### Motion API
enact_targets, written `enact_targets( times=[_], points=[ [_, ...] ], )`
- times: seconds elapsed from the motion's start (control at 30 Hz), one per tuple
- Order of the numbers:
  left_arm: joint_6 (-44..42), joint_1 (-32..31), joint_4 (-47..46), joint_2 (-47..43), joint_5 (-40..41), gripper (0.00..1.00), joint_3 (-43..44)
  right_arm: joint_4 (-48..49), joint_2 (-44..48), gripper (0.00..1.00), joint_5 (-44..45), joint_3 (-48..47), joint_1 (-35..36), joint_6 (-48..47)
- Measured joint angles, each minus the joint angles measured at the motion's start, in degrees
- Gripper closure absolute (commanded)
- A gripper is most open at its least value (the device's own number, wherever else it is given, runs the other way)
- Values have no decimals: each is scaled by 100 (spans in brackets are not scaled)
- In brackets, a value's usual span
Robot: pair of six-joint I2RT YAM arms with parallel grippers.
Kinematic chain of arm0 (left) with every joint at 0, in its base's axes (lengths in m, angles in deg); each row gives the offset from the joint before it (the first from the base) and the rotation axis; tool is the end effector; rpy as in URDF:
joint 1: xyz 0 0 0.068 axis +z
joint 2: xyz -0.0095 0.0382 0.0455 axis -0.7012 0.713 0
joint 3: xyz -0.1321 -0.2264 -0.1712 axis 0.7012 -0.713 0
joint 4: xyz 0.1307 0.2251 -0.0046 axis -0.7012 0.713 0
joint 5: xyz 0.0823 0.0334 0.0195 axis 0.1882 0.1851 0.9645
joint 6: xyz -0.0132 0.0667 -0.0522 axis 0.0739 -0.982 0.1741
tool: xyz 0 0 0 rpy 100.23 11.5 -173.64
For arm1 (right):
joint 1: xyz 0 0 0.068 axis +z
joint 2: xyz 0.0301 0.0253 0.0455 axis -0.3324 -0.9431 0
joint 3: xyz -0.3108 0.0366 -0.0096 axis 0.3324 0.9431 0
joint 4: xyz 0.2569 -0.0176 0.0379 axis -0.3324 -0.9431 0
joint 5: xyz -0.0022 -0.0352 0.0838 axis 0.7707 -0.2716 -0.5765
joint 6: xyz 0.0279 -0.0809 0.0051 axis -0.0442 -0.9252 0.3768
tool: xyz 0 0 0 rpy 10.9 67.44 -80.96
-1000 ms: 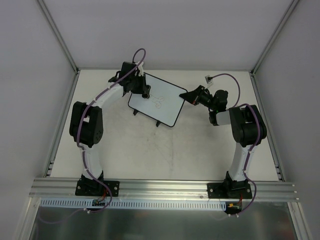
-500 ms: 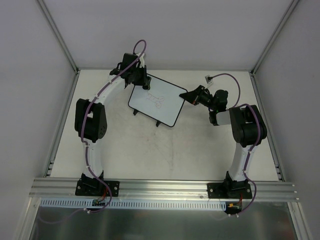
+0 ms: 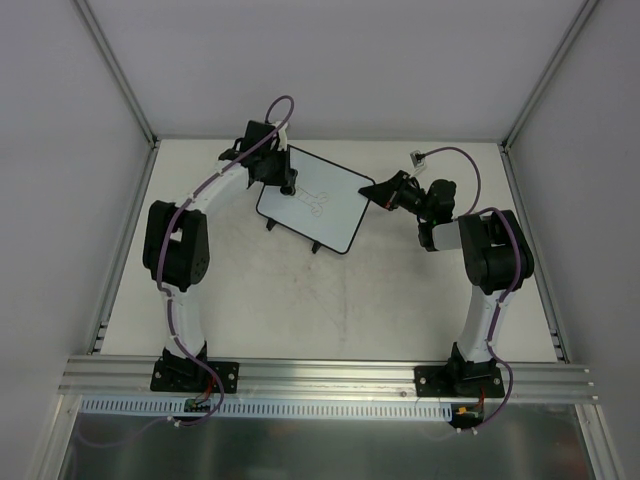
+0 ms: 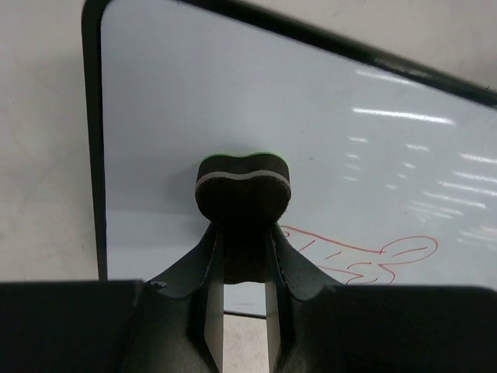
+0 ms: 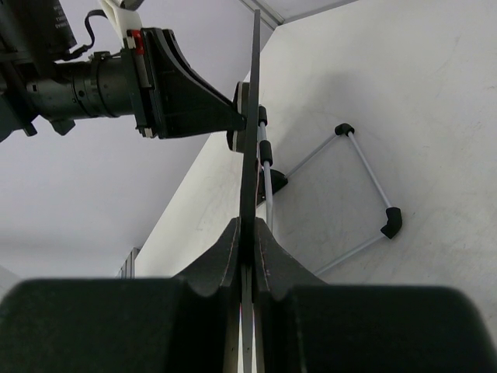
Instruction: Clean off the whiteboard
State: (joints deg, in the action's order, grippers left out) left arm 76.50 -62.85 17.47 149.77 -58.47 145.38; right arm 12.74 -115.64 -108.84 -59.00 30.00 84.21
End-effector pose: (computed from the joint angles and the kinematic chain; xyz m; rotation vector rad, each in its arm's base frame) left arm 0.4902 -0.1758 0.2752 0.2612 2.2321 -0.4561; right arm 0.4181 0.1336 0.2302 -0.3799 1.5159 1.2230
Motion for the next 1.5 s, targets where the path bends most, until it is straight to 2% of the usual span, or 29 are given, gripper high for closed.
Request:
enact_targets(
  times=[0.4,0.8,1.27,1.5],
  points=[
    [-92,-378,-4,-457,407,100,-1049,0,0,100,-2,0,0,-2],
    [0,-459,-11,-695,468,100,-1838,4,0,100,-7,0,0,-35],
    [111,-457,122,-695,444,100,-1784,17,0,100,-15,0,-2,-55],
    [105,-463,492,-452,420,100,-953,33,2,100,-22,0,-2,-46]
  ],
)
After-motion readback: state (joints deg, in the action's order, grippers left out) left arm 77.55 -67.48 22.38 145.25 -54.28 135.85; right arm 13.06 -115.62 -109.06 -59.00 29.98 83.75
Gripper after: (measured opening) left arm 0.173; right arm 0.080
